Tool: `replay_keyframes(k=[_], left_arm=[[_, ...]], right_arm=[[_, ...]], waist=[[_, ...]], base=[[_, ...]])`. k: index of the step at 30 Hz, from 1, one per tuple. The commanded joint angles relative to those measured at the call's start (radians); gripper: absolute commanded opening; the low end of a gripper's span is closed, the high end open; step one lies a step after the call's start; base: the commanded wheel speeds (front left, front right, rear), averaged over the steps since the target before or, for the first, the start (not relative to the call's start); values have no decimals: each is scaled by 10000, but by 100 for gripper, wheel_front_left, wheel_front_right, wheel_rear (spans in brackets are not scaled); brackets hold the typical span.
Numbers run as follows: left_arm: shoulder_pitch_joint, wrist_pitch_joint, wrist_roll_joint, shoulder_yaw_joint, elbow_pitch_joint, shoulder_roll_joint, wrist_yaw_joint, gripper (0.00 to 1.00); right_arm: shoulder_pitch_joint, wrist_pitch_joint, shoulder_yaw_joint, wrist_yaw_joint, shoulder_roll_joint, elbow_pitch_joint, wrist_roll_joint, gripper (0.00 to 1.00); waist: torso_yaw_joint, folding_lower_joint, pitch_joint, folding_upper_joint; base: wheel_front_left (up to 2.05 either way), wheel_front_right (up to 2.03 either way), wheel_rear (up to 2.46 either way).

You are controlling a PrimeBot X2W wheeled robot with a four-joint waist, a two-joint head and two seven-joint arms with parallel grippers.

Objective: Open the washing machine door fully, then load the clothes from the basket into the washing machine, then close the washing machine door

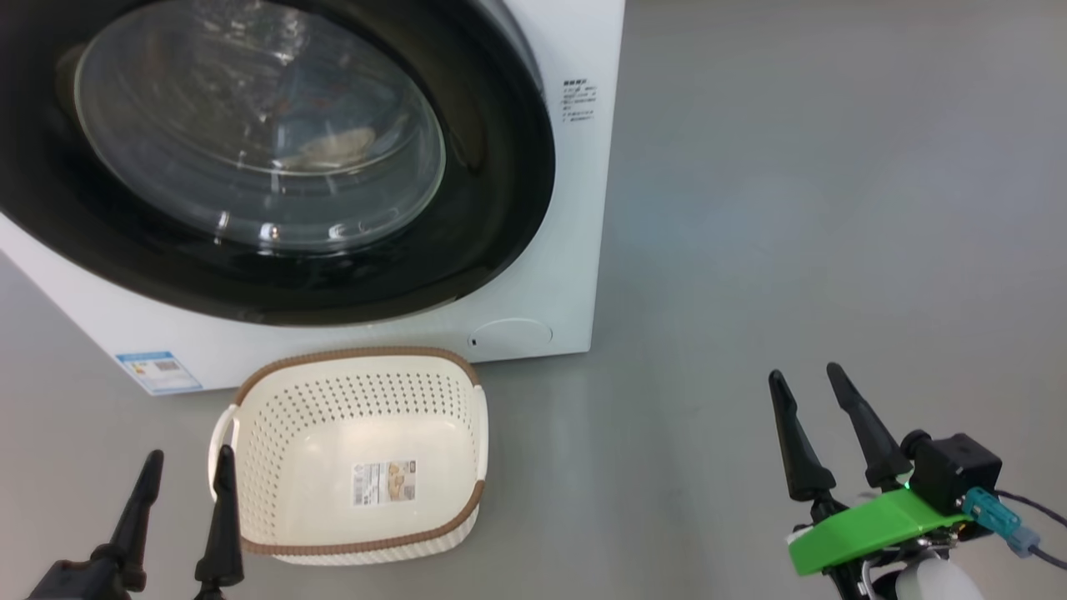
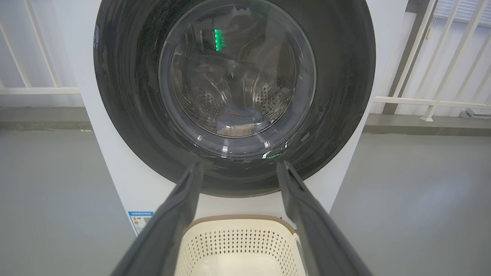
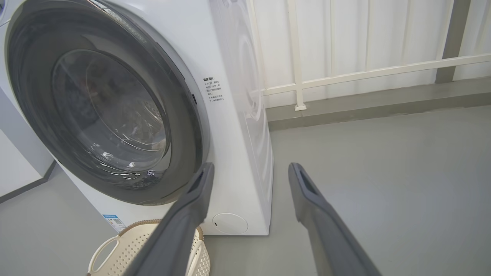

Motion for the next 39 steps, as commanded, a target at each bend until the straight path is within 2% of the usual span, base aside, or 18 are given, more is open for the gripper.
replay_keyframes(k=[1,18,39], left_arm=[[-105,-80,145,420,-274,88,-31,100],[561,-80,639,873,-136,-294,-31,100],[695,-80,713,943,-206,-439,-31,100]], right_arm=[[23,-47,214,-29,62,-306,-144,100],[797,-47,106,-29,62,-270,-135,100],[873,-47,45,-29,63,-159,-152,100]], waist=[[-123,0,-191,0],[-94,0,-789,0],[-33,0,-881,0]], base=[[0,0,0],[0,0,0],[0,0,0]])
